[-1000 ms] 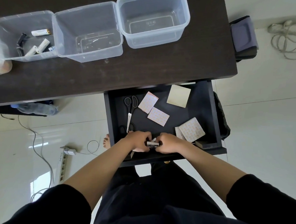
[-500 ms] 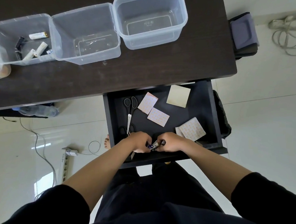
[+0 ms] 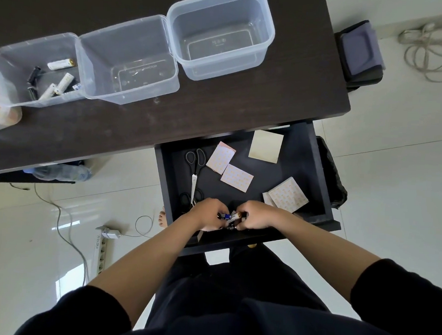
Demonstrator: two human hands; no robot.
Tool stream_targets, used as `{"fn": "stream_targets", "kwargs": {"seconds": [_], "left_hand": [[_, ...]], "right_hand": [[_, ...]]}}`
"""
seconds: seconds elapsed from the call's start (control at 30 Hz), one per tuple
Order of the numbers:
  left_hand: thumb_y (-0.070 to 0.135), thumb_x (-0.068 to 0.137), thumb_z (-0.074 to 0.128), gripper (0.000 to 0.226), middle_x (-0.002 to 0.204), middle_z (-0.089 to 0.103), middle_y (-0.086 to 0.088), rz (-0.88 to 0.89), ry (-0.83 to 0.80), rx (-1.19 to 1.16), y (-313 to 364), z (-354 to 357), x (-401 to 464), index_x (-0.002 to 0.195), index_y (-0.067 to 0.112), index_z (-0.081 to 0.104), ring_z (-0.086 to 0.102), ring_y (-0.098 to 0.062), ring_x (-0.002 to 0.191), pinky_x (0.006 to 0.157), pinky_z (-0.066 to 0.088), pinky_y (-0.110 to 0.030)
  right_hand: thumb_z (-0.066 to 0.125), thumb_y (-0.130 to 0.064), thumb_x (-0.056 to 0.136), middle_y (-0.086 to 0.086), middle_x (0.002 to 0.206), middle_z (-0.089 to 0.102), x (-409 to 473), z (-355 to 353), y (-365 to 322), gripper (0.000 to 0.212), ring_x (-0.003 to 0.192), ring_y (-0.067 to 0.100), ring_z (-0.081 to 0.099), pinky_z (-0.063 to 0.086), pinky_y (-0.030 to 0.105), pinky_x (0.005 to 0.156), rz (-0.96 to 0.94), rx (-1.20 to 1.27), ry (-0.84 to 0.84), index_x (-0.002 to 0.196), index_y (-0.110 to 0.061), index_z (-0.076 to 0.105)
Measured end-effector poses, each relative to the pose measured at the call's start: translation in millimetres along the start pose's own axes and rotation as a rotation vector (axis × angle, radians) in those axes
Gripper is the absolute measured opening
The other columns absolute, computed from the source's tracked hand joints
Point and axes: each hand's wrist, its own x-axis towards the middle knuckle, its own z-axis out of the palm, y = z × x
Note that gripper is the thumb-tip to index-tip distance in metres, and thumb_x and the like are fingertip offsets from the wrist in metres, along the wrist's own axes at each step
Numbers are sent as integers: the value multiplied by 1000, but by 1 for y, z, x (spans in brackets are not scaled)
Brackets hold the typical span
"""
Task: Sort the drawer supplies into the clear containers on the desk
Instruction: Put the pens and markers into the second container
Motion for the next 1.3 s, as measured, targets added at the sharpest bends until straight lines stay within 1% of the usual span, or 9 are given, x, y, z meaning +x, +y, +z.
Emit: {"fn": "stream_targets", "kwargs": {"seconds": [0.2,0.37,0.5,0.67,0.77,0.9,1.0,1.17,1.3], "left_hand": [[28,77,70,6,78,70,2,-11,80,-126,2,-1,-7,81,23,73,65,-18,74,68,53,-33],[22,80,71,8,61,59,6,11,188,-257,9,-8,-12,73,20,72,53,-10,58,56,41,-21],[24,82,71,16,76,66,8,46,266,-280,15,-15,-16,96,17,75,56,-2,70,64,40,-14],[23,83,70,16,70,62,7,63,350,-295,14,-22,-24,93,13,74,52,1,60,57,35,-7],[23,84,69,16,78,69,-1,48,348,-322,10,-26,-31,93,11,74,57,-8,69,65,43,-20],[23,85,68,11,56,51,12,31,390,-337,2,-34,-37,76,17,70,44,0,52,51,31,-10],[25,84,68,16,63,62,-5,32,425,-393,-5,-46,-44,74,12,68,51,-10,59,59,42,-22],[23,84,68,15,61,59,-5,67,562,-530,-19,-80,-71,77,9,71,46,-11,56,55,36,-21],[21,83,69,21,54,50,1,81,700,-588,-48,-124,-108,67,8,67,37,-8,51,49,29,-18]], "right_hand": [[70,-16,79,-5,83,63,-1,-2,-7,18,83,16,59,42,22,66,28,84,-26,77,-31,61],[62,-24,88,-2,116,62,-2,-6,-14,28,106,16,57,41,23,89,56,-55,-154,116,-22,65],[65,-25,87,-5,104,54,-4,-9,-14,27,96,14,52,43,26,83,28,-88,-128,112,-19,59],[67,-15,84,-8,90,53,-9,-9,-10,20,90,14,51,40,22,70,-26,-15,-82,101,-20,57],[68,-13,84,-2,95,55,-14,-8,-8,24,85,12,52,40,18,66,-15,58,-6,107,-13,61],[70,-15,83,-3,89,56,-21,-13,-10,15,81,10,54,42,17,69,-46,170,178,93,-19,61],[70,-13,81,-4,86,57,-28,-27,-28,22,81,11,54,43,25,76,-87,214,287,79,-29,55],[69,-9,83,-3,89,56,-39,-63,-97,16,77,2,52,41,13,71,-204,263,427,86,-19,56],[67,-15,85,0,99,59,-38,-88,-175,13,91,9,56,44,22,80,-287,189,495,90,-19,55]]}}
